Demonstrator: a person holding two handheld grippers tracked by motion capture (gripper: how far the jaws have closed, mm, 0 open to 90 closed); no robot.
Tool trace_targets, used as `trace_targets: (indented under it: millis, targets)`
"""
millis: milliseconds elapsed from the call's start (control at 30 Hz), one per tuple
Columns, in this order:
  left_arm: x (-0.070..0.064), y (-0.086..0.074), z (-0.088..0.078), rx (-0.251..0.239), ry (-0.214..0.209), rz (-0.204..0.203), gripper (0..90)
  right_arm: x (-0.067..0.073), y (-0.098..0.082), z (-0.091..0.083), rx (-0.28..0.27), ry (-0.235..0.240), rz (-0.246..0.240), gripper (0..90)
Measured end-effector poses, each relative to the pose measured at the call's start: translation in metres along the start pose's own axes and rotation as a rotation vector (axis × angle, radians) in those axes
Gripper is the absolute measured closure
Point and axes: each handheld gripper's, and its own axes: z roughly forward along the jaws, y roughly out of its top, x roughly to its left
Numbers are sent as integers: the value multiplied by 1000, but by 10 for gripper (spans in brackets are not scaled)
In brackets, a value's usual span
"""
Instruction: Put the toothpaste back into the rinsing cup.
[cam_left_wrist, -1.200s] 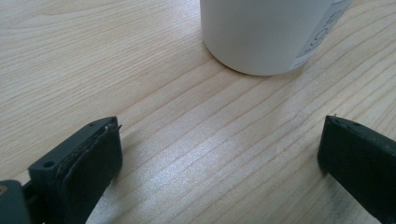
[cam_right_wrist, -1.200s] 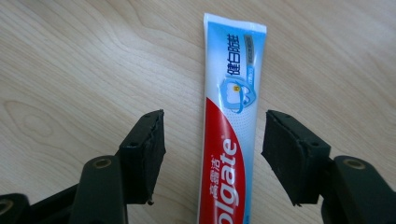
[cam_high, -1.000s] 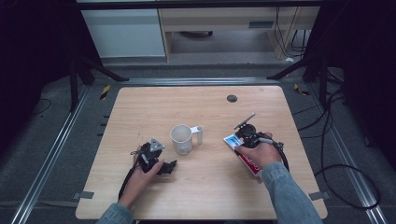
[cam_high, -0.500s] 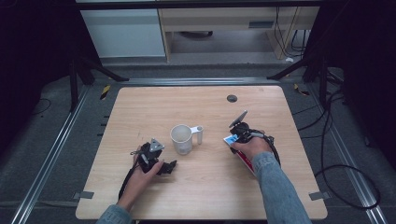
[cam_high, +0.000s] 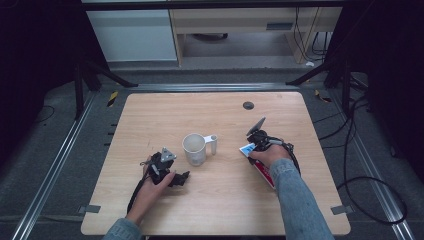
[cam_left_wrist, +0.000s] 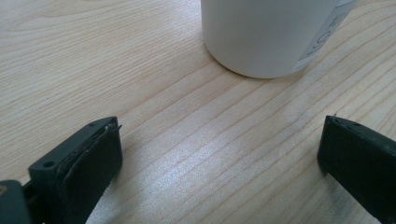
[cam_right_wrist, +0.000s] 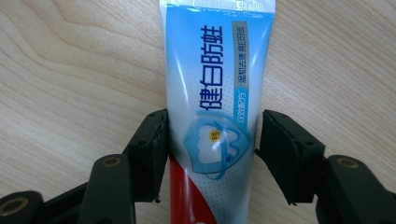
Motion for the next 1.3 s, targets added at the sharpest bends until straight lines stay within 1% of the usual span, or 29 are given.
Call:
trace_targets:
  millis: [33, 167, 200, 267, 333, 500, 700, 867, 900, 967, 1000, 1100, 1300]
  targets:
    - [0, 0, 0, 0, 0, 0, 0, 0, 0, 0, 3, -3, -7, 428]
    - [0, 0, 0, 0, 2, 3, 0, 0, 1, 0, 26, -4, 7, 432]
    - [0, 0, 0, 0, 1, 4, 0, 1, 1, 1, 32, -9, 3, 433]
    - [0, 0, 0, 3, 1, 6, 0, 0, 0, 1, 33, -8, -5, 432]
    - [1, 1, 0, 3, 2, 8, 0, -1, 0, 1, 31, 0, -2, 435]
    - [0, 1, 1, 0, 0, 3, 0, 0, 1, 3, 54, 0, 9, 446]
    - [0, 1, 1, 0, 0, 3, 0, 1, 2, 7, 74, -9, -5, 456]
    - [0, 1, 1, 2, 1, 5, 0, 1, 5, 9, 90, -2, -6, 452]
    - [0, 1, 1, 2, 0, 4, 0, 1, 6, 9, 92, -2, 1, 450]
    - [0, 1, 1, 2, 1, 5, 0, 1, 7, 9, 92, -6, -8, 453]
    - [0, 1, 1, 2, 0, 5, 0, 1, 7, 9, 96, -6, -3, 453]
    - [0, 1, 1, 2, 1, 5, 0, 1, 8, 9, 98, 0, -9, 479]
    - [0, 1, 1, 1, 0, 2, 0, 0, 6, 7, 85, -1, -23, 582]
